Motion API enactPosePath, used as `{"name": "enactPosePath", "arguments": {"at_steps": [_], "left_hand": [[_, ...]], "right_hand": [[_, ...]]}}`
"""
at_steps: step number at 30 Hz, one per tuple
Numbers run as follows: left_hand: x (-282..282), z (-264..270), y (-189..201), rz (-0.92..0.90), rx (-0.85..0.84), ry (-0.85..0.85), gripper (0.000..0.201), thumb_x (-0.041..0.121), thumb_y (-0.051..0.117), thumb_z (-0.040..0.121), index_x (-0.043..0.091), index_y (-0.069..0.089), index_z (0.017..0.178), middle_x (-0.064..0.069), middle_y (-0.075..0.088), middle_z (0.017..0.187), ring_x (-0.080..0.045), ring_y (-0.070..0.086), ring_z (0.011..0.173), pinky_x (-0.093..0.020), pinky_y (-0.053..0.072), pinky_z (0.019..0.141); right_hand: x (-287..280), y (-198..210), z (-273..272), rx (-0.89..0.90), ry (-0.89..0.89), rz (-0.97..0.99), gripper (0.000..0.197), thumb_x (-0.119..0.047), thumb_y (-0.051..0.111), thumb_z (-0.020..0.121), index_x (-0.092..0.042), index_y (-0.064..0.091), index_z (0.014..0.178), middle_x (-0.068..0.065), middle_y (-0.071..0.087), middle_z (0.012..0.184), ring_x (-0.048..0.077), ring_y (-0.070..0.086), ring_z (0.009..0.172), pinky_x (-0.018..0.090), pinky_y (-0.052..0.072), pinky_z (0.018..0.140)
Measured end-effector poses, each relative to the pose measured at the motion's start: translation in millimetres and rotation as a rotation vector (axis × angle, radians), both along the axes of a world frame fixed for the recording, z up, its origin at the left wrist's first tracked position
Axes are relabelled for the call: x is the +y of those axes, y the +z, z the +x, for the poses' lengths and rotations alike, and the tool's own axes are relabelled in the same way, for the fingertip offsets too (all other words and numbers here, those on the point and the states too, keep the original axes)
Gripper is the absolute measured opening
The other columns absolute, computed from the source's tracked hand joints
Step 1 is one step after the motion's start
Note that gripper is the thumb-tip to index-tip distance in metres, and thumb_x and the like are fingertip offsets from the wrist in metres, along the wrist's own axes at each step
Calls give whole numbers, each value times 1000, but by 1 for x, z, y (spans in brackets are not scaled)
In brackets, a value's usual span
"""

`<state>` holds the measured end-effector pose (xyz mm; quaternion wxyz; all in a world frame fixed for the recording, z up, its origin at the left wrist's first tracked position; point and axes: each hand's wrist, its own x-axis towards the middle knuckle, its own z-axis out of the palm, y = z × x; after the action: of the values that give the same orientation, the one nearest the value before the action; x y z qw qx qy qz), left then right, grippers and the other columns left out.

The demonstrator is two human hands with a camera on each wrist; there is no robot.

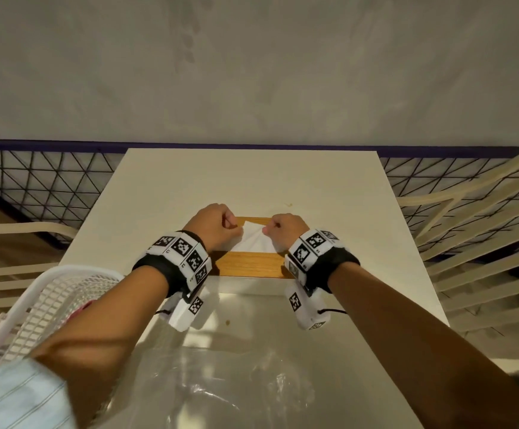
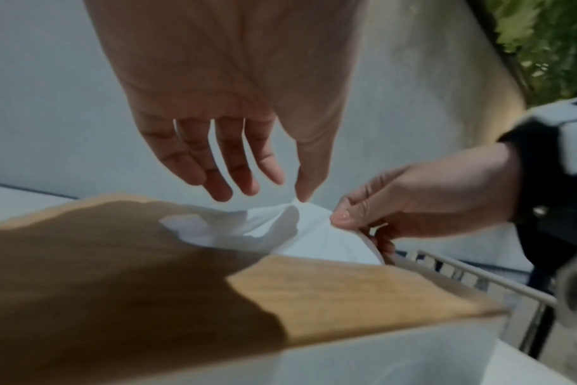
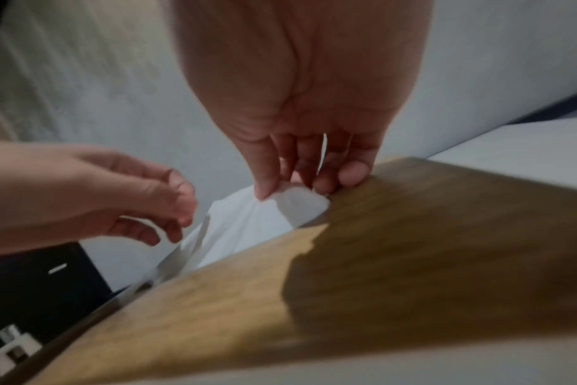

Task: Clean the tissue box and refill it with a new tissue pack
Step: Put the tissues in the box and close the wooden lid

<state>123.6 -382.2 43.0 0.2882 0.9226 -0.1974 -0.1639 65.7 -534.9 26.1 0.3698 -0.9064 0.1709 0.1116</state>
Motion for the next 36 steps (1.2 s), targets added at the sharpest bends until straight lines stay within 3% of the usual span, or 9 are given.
{"name": "enactPosePath", "arguments": {"at_steps": [6, 9, 14, 16, 22, 27, 30, 33, 36], "left_hand": [[10, 4, -8, 236, 23, -190, 61, 33, 69, 76, 15, 46, 129, -9, 50, 119, -26, 49, 113, -36, 41, 99], [9, 3, -8, 228, 20, -265, 44, 30, 67, 78, 14, 55, 117, -9, 47, 121, -28, 43, 116, -34, 36, 98], [10, -2, -5, 238, 122, -347, 41, 48, 55, 62, 23, 60, 94, 6, 50, 99, -20, 38, 111, -35, 33, 95], [14, -1, -6, 245, 138, -327, 26, 51, 50, 62, 31, 54, 77, 5, 52, 93, -21, 41, 108, -35, 34, 91], [24, -6, -3, 248, 130, -367, 24, 31, 69, 73, 31, 47, 66, 10, 46, 82, -17, 39, 94, -30, 35, 79], [30, -7, 0, 182, 154, -375, 19, 28, 65, 80, 27, 56, 63, 4, 51, 109, -10, 40, 96, -20, 32, 79], [33, -4, -1, 159, 92, -377, 16, 15, 68, 76, 21, 57, 86, -2, 48, 107, -14, 43, 91, -13, 34, 68], [31, -5, 0, 178, 98, -401, 55, 8, 68, 75, 15, 45, 124, -4, 46, 127, -18, 47, 110, -19, 37, 83], [26, -8, 4, 195, 109, -476, 71, 5, 63, 78, 20, 30, 139, 0, 41, 141, -16, 42, 125, -17, 33, 91]], "right_hand": [[0, 3, 1, -67, 0, 60, 15, -25, 53, 89, -15, 55, 79, 1, 57, 80, 19, 52, 81, 25, 38, 61], [4, 10, -4, -45, 36, 137, 13, -25, 58, 85, -19, 62, 73, -6, 57, 70, 15, 53, 76, 27, 41, 70], [8, 14, -12, 47, 86, 72, 22, -28, 55, 88, -11, 68, 84, 1, 57, 67, 13, 49, 61, 23, 36, 57], [10, 9, -13, 40, 99, 72, 14, -16, 58, 85, -13, 65, 97, 3, 64, 82, 16, 57, 72, 23, 43, 65], [22, 7, -11, 86, 314, -81, 52, -9, 62, 79, -17, 49, 129, 3, 56, 123, 19, 53, 103, 24, 42, 86], [29, 0, -2, 240, 394, -261, 57, -29, 66, 75, -24, 49, 130, 5, 51, 126, 23, 46, 116, 36, 43, 97], [30, -1, 2, 221, 379, -295, 40, -31, 65, 76, -18, 62, 113, 5, 54, 109, 22, 43, 108, 33, 40, 86], [27, 3, 0, 97, 369, -213, 28, -24, 62, 81, -13, 67, 106, -2, 51, 88, 16, 43, 94, 29, 38, 79], [24, 3, -5, -16, 354, -168, 21, -18, 58, 86, -9, 68, 103, -7, 48, 81, 12, 43, 88, 22, 34, 76]]}}
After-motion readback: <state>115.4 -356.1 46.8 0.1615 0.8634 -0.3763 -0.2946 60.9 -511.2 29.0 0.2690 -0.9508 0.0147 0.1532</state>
